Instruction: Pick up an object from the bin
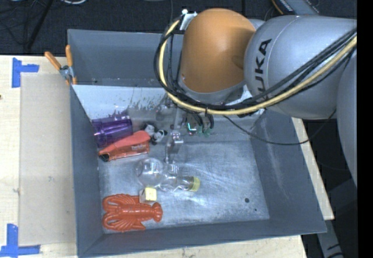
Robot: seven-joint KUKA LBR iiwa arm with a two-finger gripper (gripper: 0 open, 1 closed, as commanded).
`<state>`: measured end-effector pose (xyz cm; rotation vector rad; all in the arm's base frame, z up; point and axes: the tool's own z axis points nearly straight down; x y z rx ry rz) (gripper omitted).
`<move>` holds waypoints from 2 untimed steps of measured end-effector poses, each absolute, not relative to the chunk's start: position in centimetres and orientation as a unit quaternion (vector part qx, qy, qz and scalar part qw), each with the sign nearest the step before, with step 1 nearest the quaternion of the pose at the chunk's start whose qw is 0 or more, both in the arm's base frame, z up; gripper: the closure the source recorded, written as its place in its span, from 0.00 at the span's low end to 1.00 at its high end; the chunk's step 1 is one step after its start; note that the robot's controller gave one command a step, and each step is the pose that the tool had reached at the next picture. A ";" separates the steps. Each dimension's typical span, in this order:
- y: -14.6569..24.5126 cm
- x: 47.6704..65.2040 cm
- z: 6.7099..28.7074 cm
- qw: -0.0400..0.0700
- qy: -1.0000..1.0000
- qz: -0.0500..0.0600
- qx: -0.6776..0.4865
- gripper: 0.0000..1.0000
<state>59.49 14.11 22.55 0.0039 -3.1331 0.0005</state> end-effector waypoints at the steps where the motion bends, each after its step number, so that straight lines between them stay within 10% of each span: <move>1: 14.0 59.7 23.0 0.001 -1.000 0.000 0.000 0.00; 2: 14.8 58.6 19.6 -0.003 -1.000 0.000 0.024 0.00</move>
Offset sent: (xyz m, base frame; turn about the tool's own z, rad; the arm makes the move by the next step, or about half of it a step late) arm -0.0484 0.0343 -0.1411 -0.1974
